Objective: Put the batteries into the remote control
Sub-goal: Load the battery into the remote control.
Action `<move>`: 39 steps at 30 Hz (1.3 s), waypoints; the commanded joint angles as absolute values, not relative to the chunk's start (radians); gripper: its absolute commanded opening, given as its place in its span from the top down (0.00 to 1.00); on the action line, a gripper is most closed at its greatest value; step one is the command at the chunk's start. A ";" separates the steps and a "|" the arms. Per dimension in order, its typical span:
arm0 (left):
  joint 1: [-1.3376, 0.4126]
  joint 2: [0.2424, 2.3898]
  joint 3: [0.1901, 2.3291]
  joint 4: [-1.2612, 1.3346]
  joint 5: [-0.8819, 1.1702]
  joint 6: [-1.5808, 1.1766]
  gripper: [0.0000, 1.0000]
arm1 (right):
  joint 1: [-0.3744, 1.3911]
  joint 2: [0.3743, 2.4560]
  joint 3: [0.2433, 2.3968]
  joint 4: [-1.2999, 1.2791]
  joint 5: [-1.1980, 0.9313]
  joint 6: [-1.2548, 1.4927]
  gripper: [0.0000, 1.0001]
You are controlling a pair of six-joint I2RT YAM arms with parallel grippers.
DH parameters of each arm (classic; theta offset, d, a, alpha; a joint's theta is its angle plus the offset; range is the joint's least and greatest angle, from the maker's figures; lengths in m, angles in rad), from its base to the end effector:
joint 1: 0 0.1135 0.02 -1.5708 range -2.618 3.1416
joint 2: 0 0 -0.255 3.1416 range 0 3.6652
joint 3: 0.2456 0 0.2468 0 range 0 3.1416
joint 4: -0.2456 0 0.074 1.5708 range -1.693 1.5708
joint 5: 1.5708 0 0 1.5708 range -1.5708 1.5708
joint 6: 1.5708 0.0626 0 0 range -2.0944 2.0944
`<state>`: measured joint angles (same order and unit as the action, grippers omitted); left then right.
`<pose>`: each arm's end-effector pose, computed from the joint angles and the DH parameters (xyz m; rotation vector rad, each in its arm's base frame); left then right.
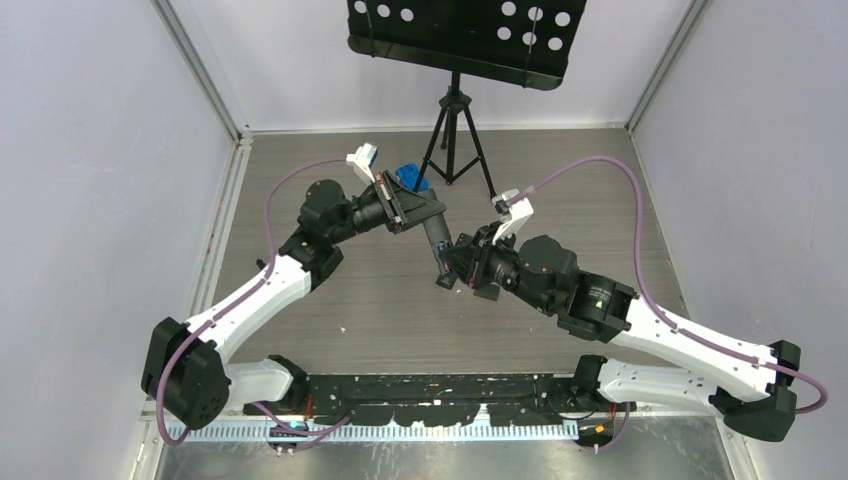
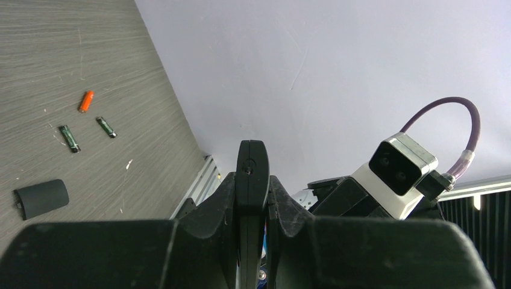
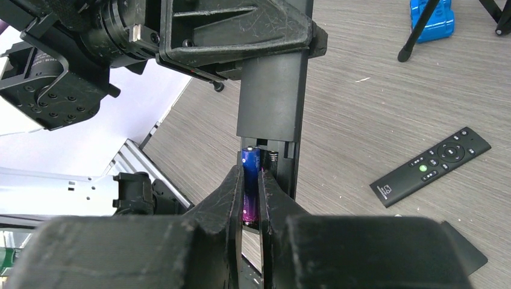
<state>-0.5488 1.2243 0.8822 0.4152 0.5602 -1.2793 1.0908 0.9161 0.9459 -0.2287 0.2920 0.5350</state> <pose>0.2435 -0.1879 0.3388 -0.1194 1.8318 -1.8022 0.1238 0.1988 0.3564 -0.2920 1.8316 0.9086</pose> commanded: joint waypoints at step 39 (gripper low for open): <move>-0.475 1.141 0.961 0.509 0.497 -1.420 1.00 | 1.095 1.005 0.843 -0.488 0.197 0.570 1.00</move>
<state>-0.5144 1.2182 0.8841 0.2859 0.5522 -1.2869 1.0832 0.9627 0.9054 -0.2050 0.2794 0.5781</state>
